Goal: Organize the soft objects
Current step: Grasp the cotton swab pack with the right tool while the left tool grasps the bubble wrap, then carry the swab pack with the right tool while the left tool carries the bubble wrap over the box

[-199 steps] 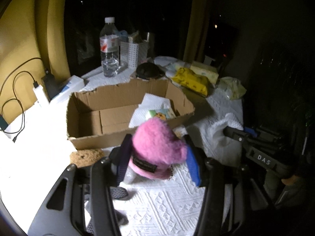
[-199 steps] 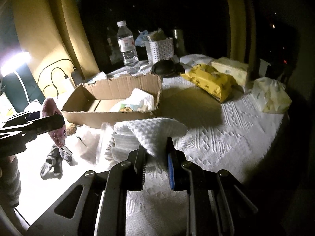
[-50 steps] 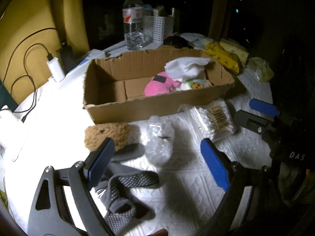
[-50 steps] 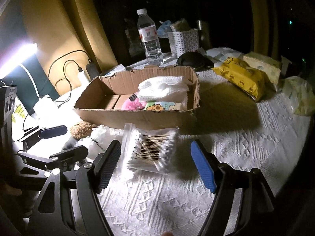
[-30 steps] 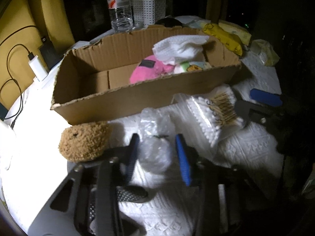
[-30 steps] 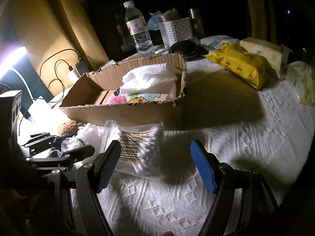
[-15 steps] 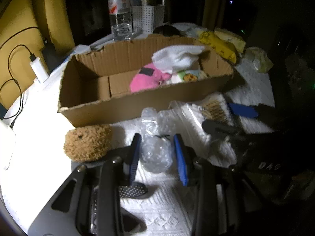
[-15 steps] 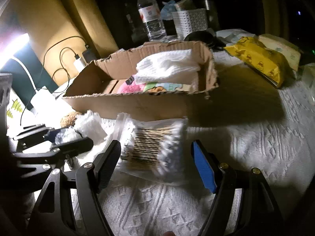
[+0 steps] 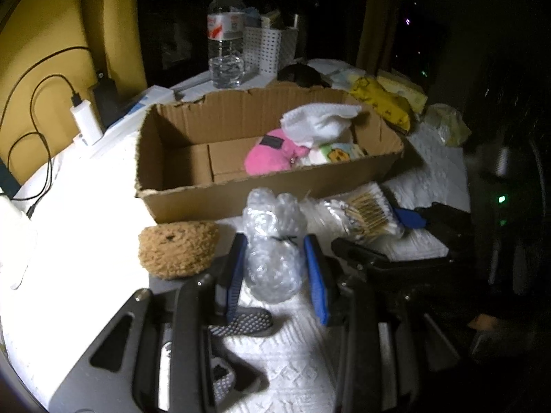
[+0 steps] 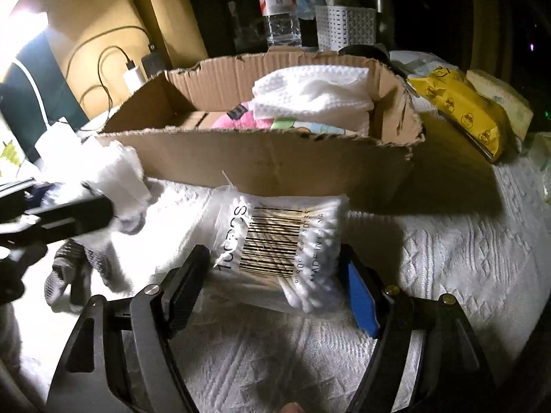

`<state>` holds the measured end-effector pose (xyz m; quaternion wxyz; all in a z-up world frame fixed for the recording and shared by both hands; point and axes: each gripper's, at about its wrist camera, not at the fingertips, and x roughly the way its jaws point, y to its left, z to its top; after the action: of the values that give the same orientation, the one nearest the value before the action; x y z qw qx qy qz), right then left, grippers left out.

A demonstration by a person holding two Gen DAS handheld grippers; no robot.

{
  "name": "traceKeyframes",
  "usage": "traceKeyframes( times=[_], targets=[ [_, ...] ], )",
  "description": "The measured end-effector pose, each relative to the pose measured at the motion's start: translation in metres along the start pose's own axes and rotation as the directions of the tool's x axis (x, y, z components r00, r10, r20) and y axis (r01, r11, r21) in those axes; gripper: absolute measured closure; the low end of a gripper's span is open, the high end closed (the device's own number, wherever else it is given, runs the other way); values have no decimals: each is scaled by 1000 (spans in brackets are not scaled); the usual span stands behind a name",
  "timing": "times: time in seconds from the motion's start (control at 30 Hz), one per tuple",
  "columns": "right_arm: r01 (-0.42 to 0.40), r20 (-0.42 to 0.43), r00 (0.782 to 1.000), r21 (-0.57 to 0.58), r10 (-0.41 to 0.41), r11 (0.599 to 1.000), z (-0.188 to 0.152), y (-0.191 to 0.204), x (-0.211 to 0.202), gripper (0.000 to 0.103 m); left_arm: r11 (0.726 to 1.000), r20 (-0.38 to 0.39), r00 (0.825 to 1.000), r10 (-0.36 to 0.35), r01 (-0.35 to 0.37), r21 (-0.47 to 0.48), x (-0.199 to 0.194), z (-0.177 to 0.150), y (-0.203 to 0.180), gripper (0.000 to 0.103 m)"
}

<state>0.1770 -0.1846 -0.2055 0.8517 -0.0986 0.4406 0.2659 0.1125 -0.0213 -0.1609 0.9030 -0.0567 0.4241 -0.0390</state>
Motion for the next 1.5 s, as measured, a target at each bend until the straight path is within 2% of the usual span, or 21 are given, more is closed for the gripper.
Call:
traceKeyframes(
  times=[0.4,0.9,1.13,1.5],
  targets=[
    [-6,4,1000,47,6,999,-1,-3,-8,29,1000,39,999,-4,5,-21,-25,-7,14,68],
    [-28,93,995,7,27,1000,8,15,-61,29,1000,85,996,-4,5,-19,-51,-5,20,68],
    [-30,134,991,-11,31,999,19,22,-80,29,1000,126,992,11,-12,10,-64,2,22,68],
    [-47,177,983,-37,53,998,40,29,-94,29,1000,149,989,14,-13,-3,-64,20,32,68]
  ],
)
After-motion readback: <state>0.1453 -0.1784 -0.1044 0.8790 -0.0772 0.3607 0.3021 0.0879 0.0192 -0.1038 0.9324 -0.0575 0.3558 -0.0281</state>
